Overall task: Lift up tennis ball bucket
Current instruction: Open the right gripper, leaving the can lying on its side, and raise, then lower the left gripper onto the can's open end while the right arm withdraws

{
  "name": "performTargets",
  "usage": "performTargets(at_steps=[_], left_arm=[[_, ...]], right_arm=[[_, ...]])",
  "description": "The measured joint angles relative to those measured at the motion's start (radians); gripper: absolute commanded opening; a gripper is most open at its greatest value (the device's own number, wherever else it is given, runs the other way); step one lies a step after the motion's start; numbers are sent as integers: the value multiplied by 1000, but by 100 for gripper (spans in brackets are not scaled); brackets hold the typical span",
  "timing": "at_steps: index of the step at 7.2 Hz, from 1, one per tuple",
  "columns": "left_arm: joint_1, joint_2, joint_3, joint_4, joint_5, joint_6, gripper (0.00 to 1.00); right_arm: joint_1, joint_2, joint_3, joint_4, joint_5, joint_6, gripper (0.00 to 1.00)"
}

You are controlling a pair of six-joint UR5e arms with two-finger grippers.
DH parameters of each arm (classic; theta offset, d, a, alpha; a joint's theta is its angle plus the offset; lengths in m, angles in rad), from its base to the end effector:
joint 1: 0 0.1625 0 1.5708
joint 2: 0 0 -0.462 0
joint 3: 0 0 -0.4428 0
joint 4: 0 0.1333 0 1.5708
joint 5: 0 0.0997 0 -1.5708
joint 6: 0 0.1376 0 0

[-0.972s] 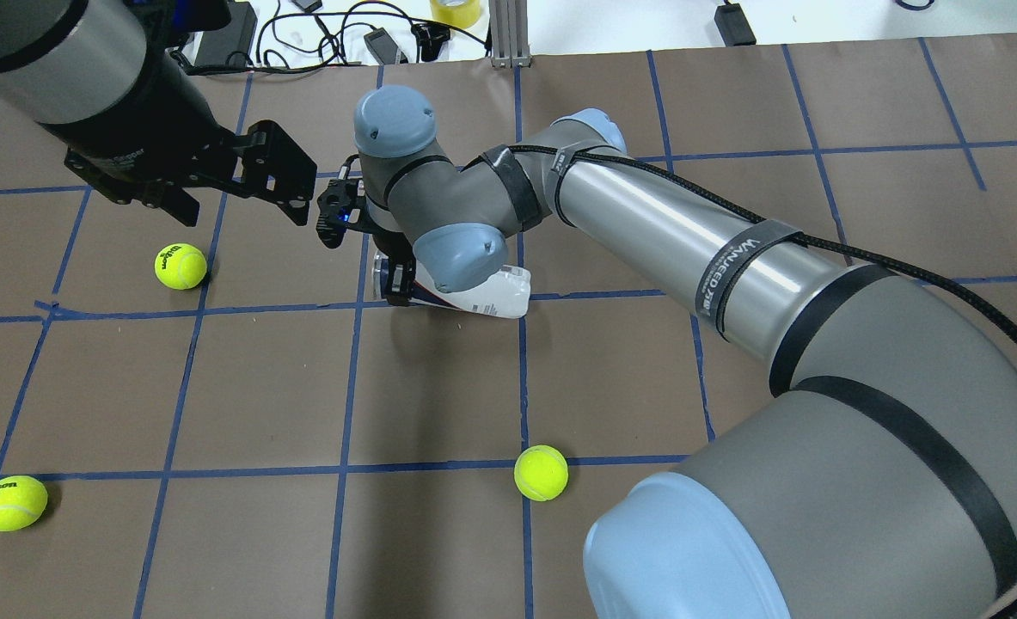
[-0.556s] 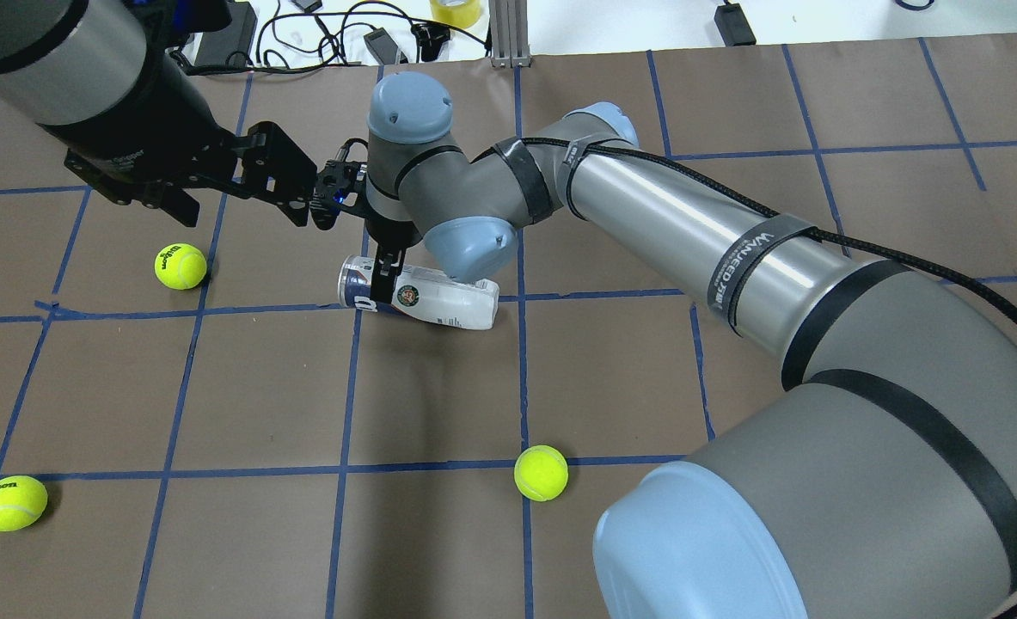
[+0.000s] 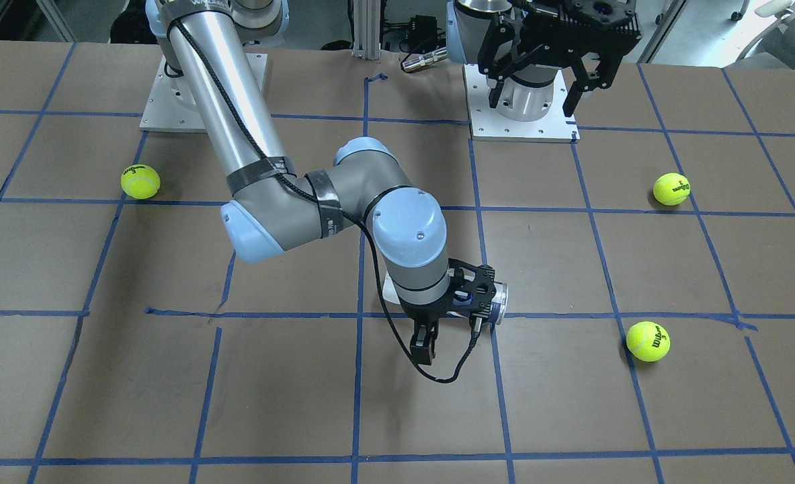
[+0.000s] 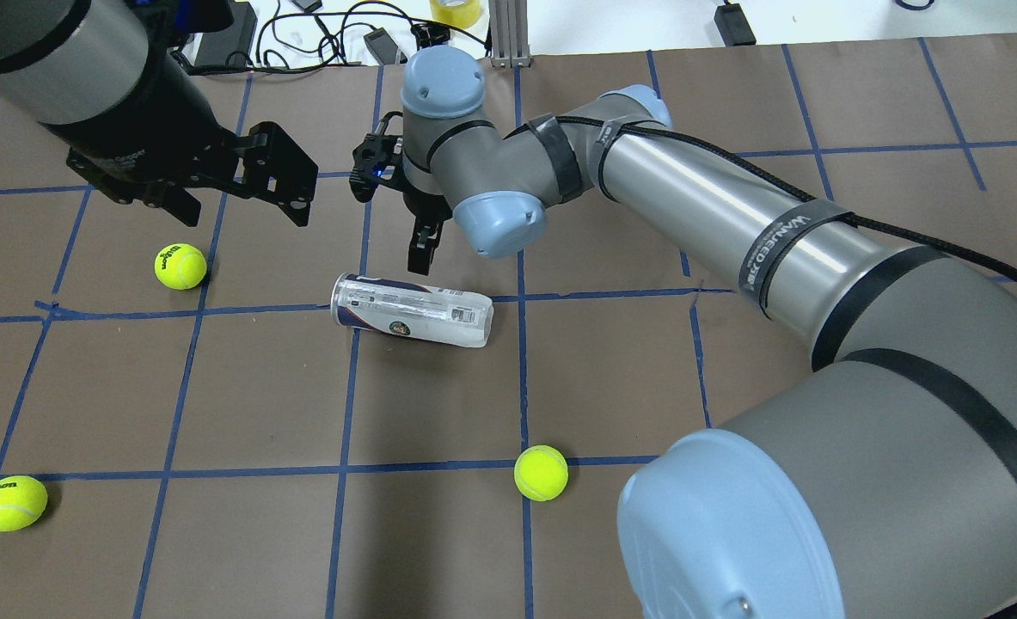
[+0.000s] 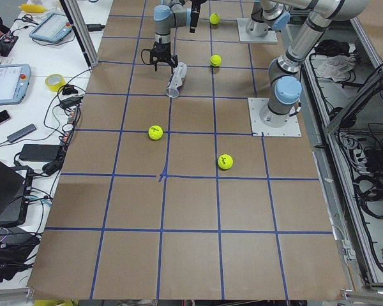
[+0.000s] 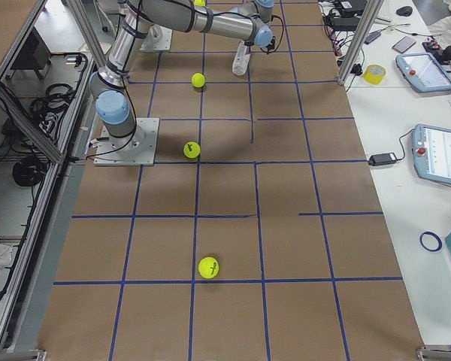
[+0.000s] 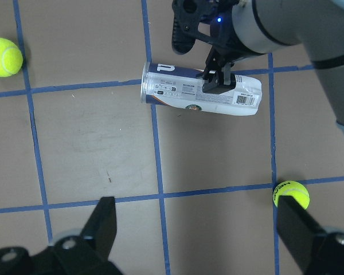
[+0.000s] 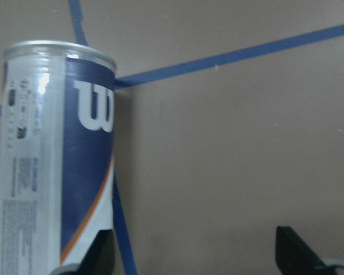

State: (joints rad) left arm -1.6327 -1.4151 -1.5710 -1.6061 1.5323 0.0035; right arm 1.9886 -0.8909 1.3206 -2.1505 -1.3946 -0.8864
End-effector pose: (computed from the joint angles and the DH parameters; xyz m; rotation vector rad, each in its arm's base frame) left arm -0.1681 -0.4718 0.5629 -0.1047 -3.0924 0.1843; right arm 0.4733 -0.6781 0.2182 -1.8317 2.3663 -0.2801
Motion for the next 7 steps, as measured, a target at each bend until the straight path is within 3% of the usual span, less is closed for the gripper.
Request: performTargets(at_steps=[2, 4, 7], left_arm=[[-2, -15, 0, 1, -8, 2, 100], [3, -27, -1, 2, -37, 12, 100], [51, -88, -1, 6, -120, 111, 100]], right_arm=[[-126, -47, -6, 19, -41, 5, 100], [-225, -134, -6, 157, -159, 27, 100], [-312, -238, 2, 215, -188, 140, 100]])
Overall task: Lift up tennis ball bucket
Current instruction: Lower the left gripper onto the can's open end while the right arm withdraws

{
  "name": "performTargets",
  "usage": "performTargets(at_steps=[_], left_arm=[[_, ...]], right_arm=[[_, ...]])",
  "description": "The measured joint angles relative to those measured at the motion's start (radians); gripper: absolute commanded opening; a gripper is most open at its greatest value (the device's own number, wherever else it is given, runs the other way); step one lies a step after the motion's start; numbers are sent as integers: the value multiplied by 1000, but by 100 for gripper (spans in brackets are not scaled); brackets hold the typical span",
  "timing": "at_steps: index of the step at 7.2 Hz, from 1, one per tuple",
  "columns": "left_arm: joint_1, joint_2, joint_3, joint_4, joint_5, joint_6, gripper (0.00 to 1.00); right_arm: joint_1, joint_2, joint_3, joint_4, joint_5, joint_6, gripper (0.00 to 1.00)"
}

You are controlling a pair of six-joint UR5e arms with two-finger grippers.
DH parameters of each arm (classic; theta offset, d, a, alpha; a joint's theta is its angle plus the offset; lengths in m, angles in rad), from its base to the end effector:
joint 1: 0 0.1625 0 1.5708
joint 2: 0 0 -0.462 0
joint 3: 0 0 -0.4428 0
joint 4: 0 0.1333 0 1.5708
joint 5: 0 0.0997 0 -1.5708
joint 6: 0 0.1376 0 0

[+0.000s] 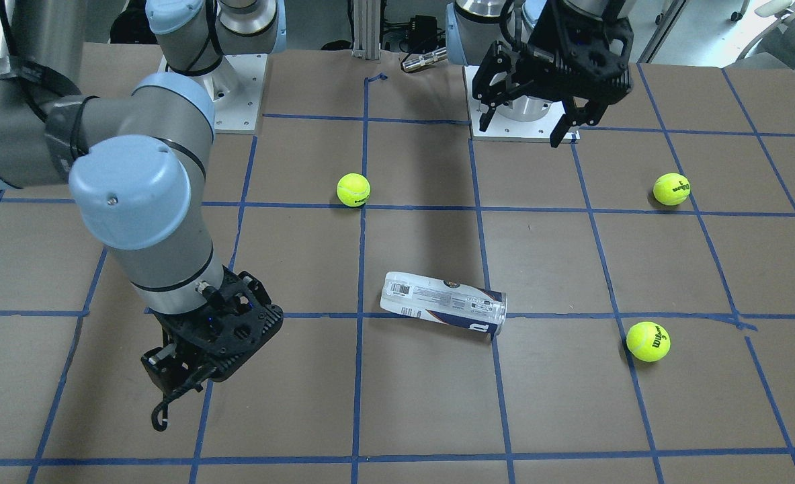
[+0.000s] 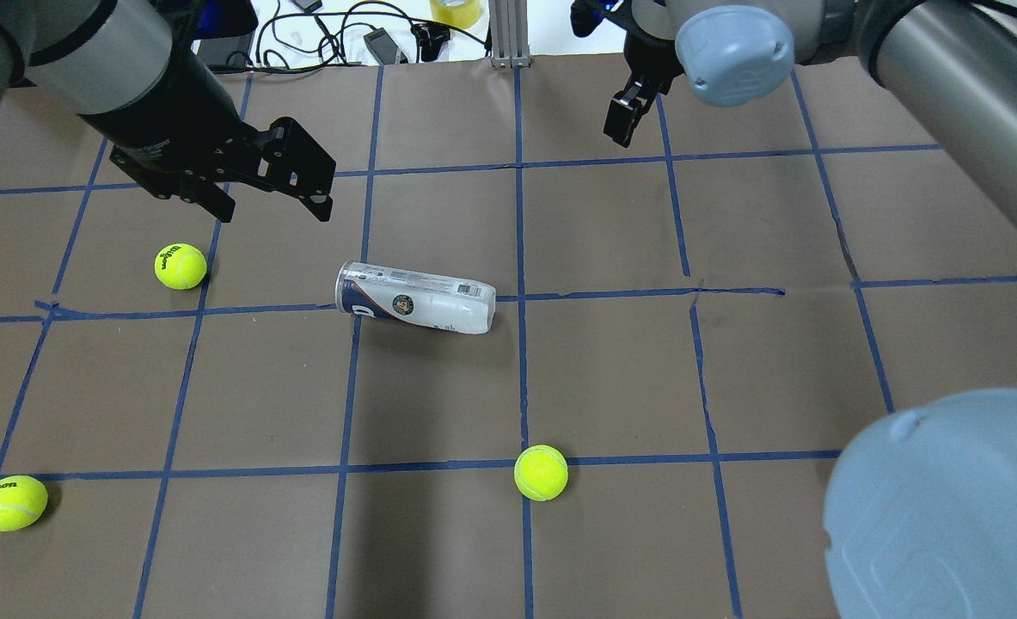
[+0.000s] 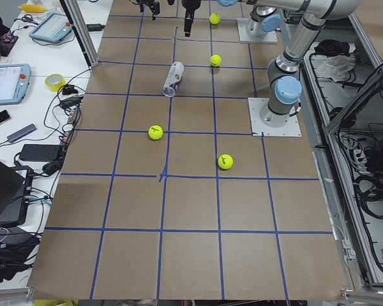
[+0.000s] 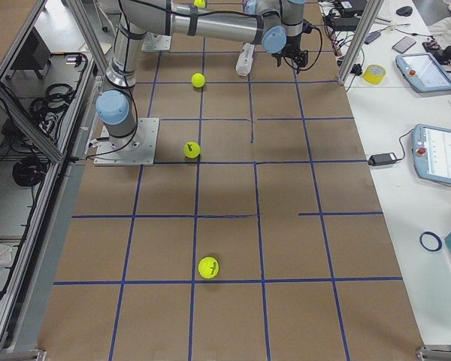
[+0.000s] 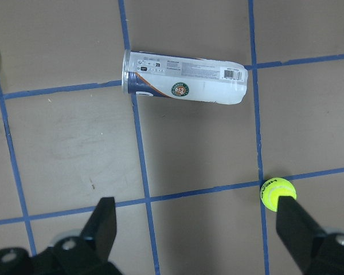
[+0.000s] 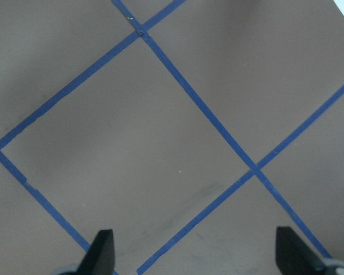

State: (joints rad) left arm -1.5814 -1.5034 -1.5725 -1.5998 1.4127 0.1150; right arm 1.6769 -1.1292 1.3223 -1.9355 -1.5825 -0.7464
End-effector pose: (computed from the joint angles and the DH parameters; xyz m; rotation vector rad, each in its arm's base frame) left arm -0.1604 -0.5137 0.5204 -0.1917 -2.9787 0.0670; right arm 0.2108 -0.7356 0.3767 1.2666 -2.7931 0.2447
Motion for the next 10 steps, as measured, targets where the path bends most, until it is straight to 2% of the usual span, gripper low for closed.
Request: performTargets(at_steps=[2, 5, 8, 10], left_arm=[[35, -121, -9, 23, -58, 91, 100], [121, -318, -24, 104, -88, 223, 100], [189, -452, -50, 140, -167, 300, 100], [207, -523, -45, 150, -178, 306, 95]], right_arm=[[-15, -37, 6, 2, -1, 121, 100], [-33, -63, 8, 5, -1, 283, 100], [-35, -95, 32, 33, -1, 367, 100], [-34, -135, 75, 90, 0, 456, 100]])
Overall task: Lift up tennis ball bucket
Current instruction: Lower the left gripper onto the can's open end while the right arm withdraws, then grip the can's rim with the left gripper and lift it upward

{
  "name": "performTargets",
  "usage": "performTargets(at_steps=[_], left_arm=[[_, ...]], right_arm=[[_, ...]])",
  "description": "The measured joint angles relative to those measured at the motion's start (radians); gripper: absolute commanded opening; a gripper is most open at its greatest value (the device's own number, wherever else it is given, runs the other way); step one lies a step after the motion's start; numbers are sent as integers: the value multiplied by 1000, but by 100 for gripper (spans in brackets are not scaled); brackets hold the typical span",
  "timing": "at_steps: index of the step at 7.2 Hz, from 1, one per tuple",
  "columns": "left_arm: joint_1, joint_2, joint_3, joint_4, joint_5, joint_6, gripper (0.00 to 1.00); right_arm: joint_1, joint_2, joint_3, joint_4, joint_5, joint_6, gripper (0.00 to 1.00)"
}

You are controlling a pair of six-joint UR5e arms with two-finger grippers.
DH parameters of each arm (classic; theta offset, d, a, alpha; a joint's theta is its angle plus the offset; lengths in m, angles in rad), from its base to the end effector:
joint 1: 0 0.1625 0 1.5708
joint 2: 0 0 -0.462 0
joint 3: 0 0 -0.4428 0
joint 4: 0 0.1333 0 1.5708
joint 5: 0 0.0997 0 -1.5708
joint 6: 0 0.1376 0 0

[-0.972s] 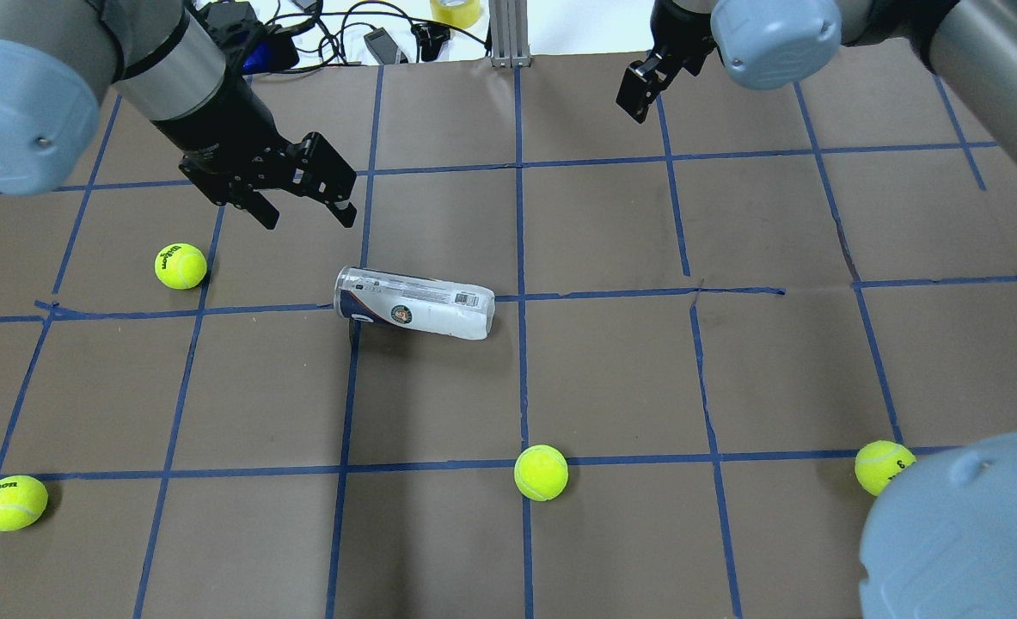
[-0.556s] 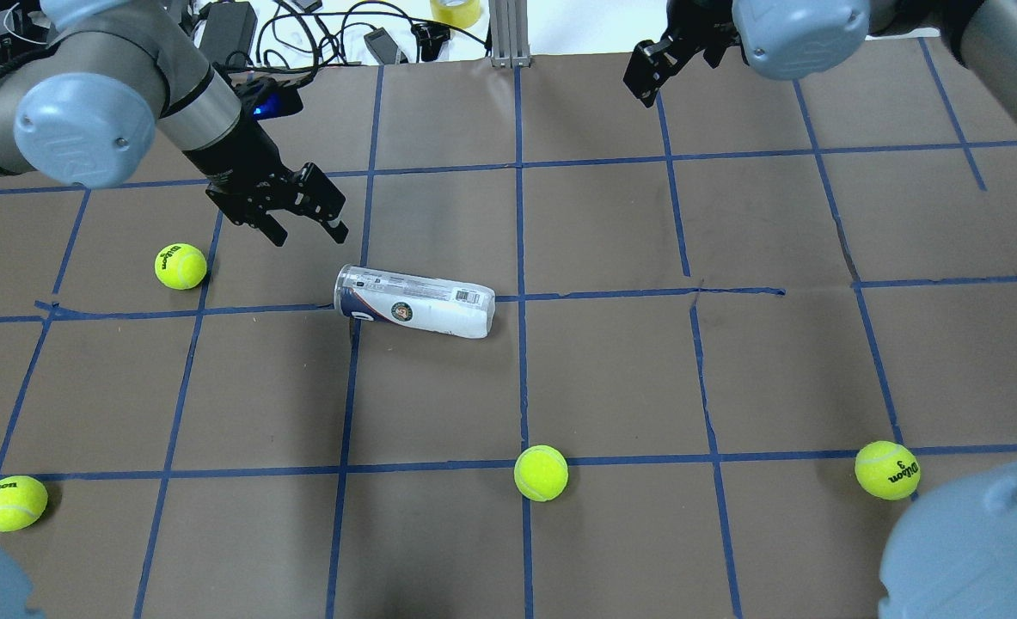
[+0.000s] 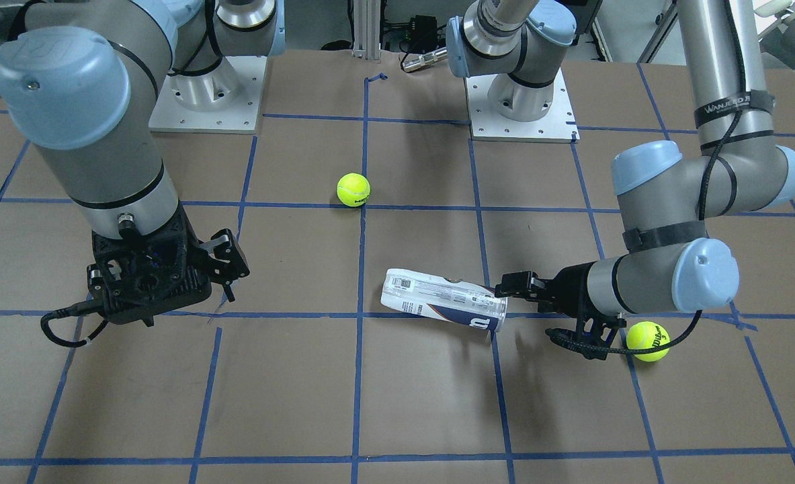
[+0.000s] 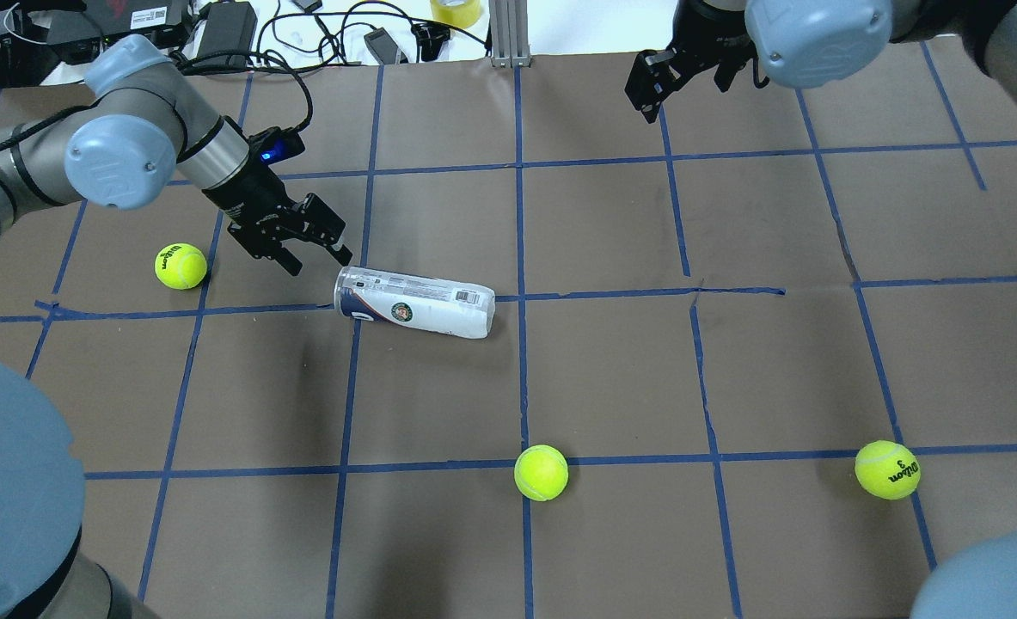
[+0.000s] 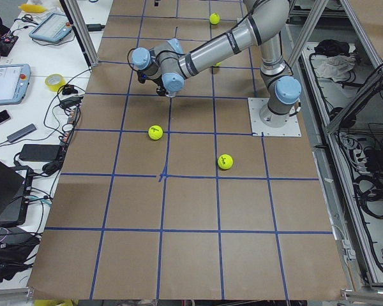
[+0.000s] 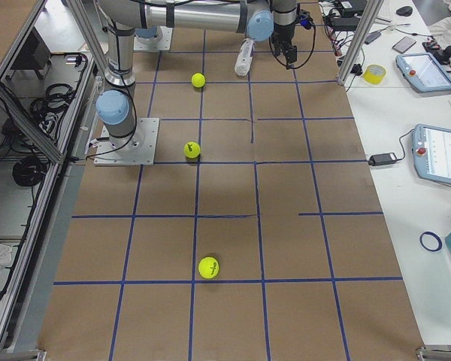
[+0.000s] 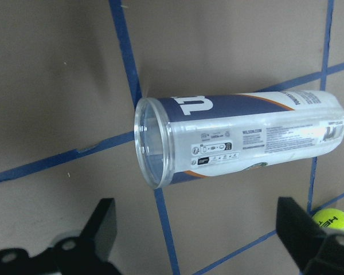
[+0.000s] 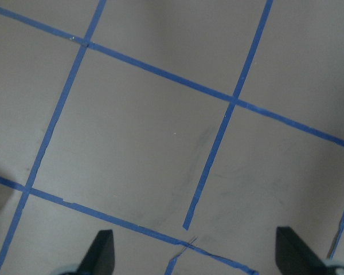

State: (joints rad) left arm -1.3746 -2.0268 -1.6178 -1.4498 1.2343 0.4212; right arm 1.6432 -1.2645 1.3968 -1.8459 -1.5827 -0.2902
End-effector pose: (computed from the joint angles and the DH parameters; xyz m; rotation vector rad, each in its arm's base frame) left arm -0.0514 -0.6581 0.2061 -0.2139 -2.6792 -0.3563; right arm 0.1817 -0.6852 0.4226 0.5588 -3.0559 0.2189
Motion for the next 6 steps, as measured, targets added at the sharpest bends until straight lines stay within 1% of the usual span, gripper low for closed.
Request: performTargets(at_steps=[1, 3, 4, 6], left_arm=[[3, -25, 0, 0, -17, -1, 94], [4, -45, -7, -15, -108, -3, 93], [3, -48, -10, -25, -140, -4, 85], [3, -49, -11, -59, -171, -6, 44]], right_arm=[[0, -23, 37, 12, 1, 43, 100], [3, -61, 78, 25, 2, 185, 100], [4, -72, 87, 30, 0, 219, 100], [3, -89, 97, 63, -5, 245, 100]])
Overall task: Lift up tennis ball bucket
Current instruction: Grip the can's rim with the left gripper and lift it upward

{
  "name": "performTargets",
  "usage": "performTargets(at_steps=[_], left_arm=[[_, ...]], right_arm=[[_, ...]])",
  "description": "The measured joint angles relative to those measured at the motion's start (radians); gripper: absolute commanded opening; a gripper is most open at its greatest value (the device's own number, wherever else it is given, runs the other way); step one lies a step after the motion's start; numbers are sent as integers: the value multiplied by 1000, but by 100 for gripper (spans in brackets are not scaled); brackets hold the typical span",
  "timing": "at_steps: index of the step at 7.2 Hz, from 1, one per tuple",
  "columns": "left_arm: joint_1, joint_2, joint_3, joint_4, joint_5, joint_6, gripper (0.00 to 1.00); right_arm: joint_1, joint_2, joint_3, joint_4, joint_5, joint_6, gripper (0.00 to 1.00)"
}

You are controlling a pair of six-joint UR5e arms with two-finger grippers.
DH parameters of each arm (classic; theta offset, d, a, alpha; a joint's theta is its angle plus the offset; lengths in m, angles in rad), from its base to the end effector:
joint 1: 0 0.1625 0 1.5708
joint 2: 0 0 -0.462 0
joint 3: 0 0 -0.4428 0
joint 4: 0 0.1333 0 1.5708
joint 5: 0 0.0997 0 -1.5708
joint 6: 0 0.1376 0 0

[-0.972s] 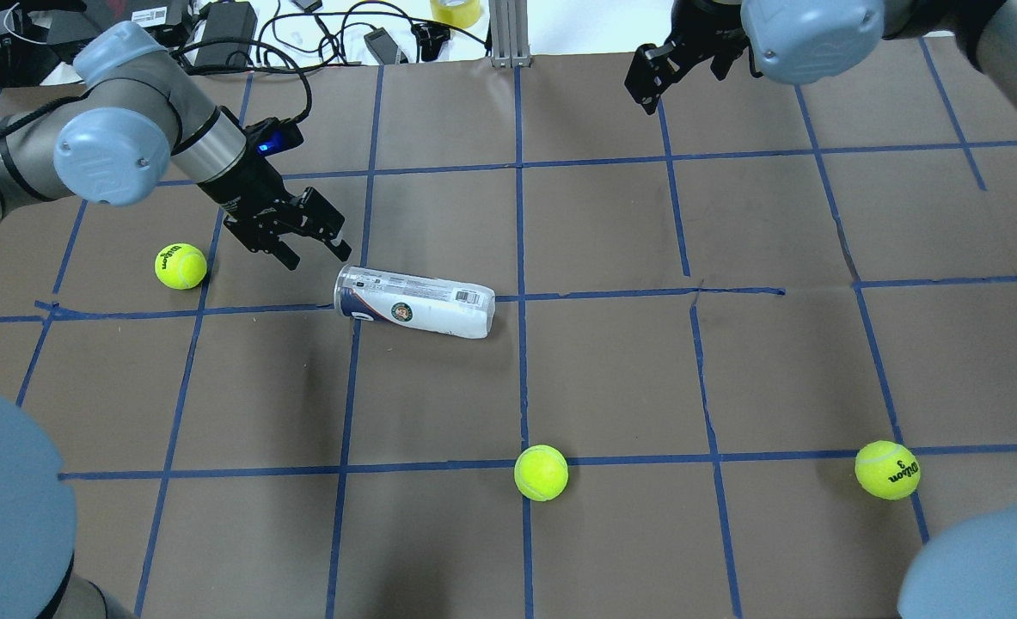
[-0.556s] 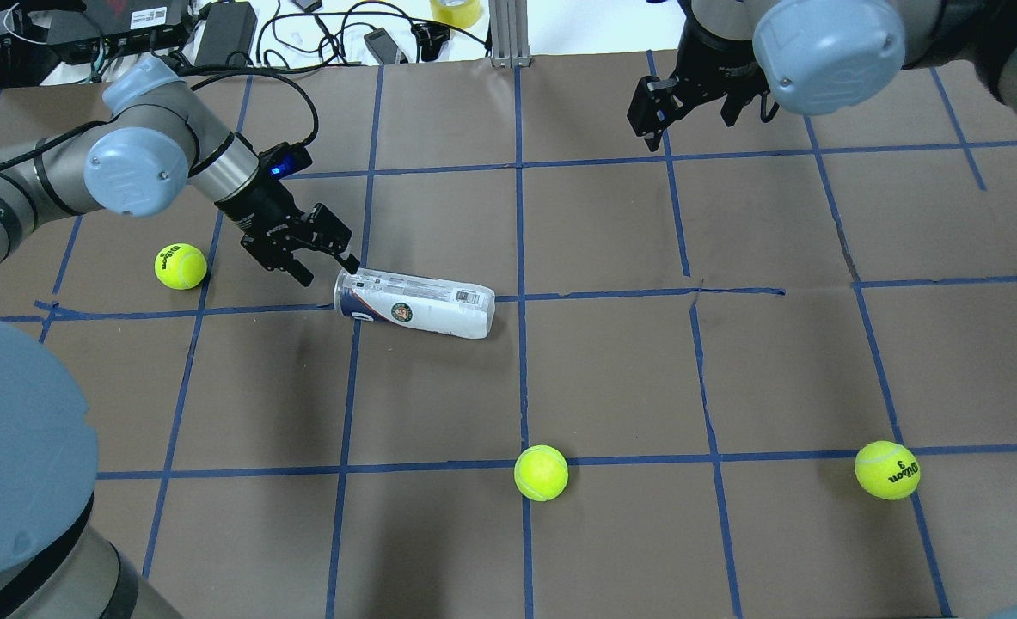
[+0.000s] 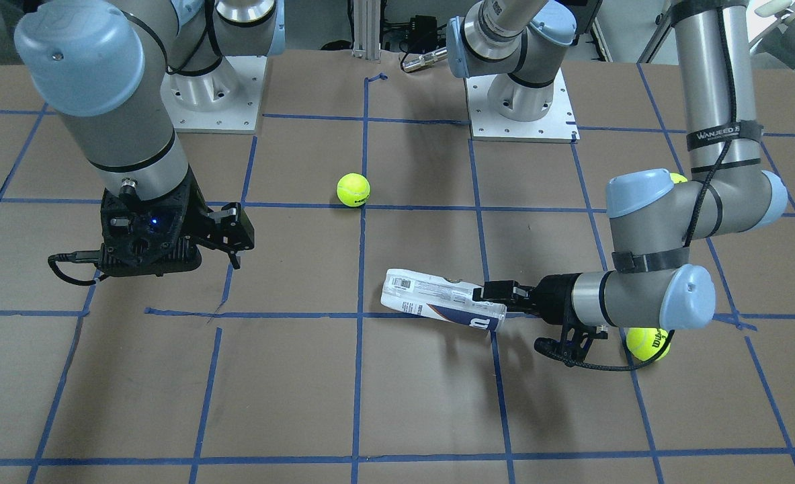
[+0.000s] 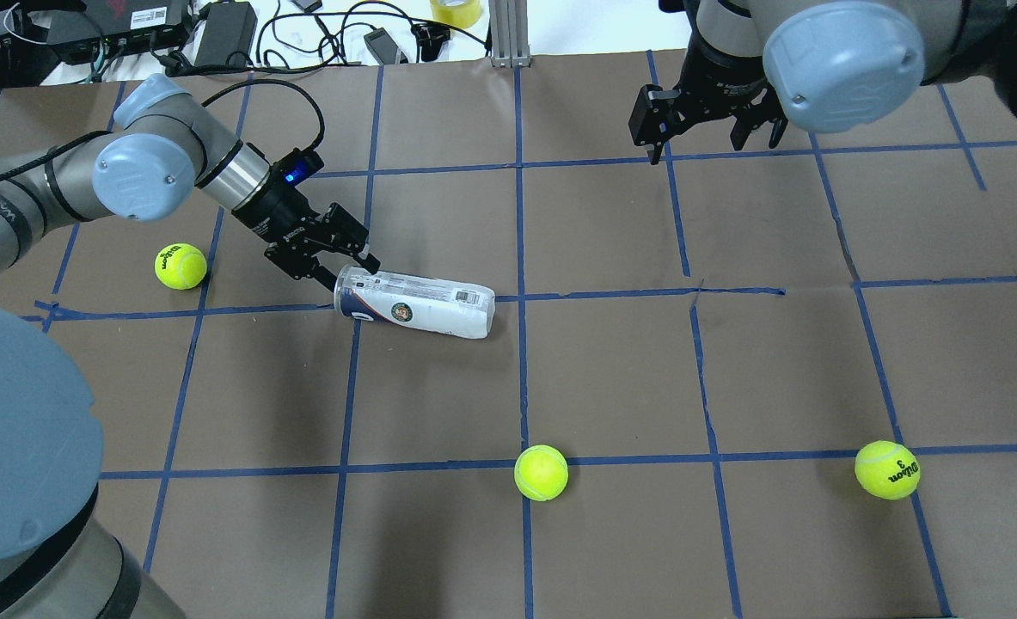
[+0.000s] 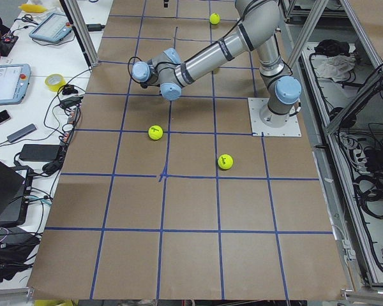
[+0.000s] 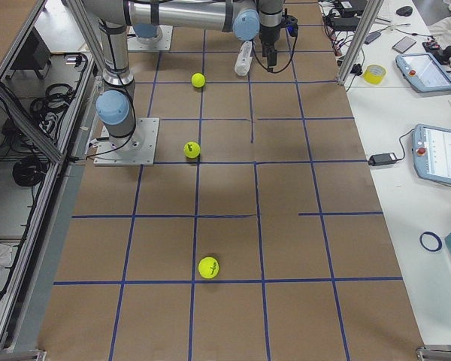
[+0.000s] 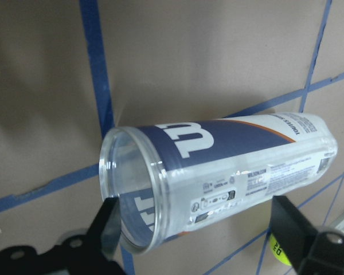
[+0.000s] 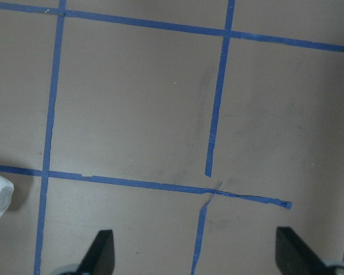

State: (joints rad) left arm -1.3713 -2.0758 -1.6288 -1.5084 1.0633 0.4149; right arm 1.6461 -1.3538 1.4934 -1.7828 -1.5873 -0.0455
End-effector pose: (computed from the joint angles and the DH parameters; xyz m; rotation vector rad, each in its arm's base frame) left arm -0.0718 -0.6549 0.1771 -0.1033 -2.4874 -0.4106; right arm 0.1794 -0.6357 0.4220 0.1876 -3.1185 0.1135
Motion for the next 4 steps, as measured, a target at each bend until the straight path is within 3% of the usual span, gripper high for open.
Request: performTargets(at_steps=[1, 2, 4], left_arm=[[0, 3, -1, -21, -28, -1, 26], [0, 10, -1, -50, -56, -8, 0], [1, 28, 0, -113, -119, -37, 0]], right_arm=[[0, -17, 1, 22, -4, 27, 100], [-2, -40, 2, 37, -7, 55, 100], [-4, -88, 4, 59, -2, 73, 100]])
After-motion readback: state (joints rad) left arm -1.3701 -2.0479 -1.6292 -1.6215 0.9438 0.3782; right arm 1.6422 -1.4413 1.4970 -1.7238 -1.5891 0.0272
